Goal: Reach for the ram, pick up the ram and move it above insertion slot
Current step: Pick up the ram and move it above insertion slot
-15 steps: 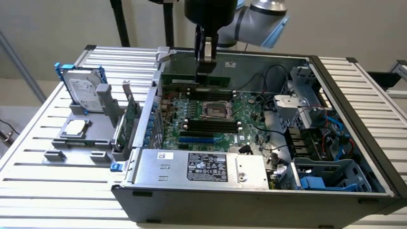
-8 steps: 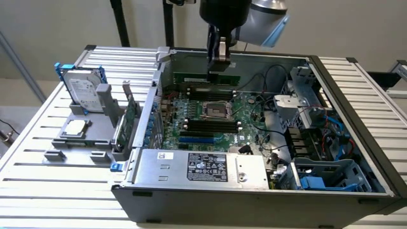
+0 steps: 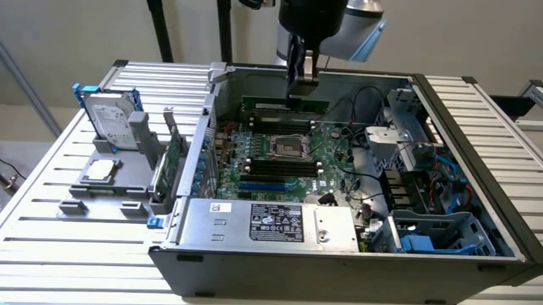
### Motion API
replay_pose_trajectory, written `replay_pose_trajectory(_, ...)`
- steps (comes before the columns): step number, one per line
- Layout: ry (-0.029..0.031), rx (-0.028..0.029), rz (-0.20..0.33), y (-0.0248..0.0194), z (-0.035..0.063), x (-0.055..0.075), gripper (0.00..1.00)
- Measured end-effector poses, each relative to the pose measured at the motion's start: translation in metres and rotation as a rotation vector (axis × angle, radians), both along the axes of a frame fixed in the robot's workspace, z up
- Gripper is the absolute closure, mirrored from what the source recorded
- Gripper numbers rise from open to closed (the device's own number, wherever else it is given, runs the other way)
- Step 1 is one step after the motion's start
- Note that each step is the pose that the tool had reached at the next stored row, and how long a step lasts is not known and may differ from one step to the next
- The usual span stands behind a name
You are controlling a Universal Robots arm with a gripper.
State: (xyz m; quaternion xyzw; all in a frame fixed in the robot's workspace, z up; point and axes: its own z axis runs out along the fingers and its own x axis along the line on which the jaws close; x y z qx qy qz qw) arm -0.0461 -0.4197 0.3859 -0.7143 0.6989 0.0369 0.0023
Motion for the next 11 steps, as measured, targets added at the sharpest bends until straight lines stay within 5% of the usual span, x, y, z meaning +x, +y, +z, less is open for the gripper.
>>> replay_pose_trajectory(5, -0.0068, -0.0014, -0.004, 0.0074, -0.0015, 0.0003, 0.87)
replay_pose_trajectory(11, -0.0093, -0.0016, -0.005, 0.0082, -0.0017, 0.0003, 0.87)
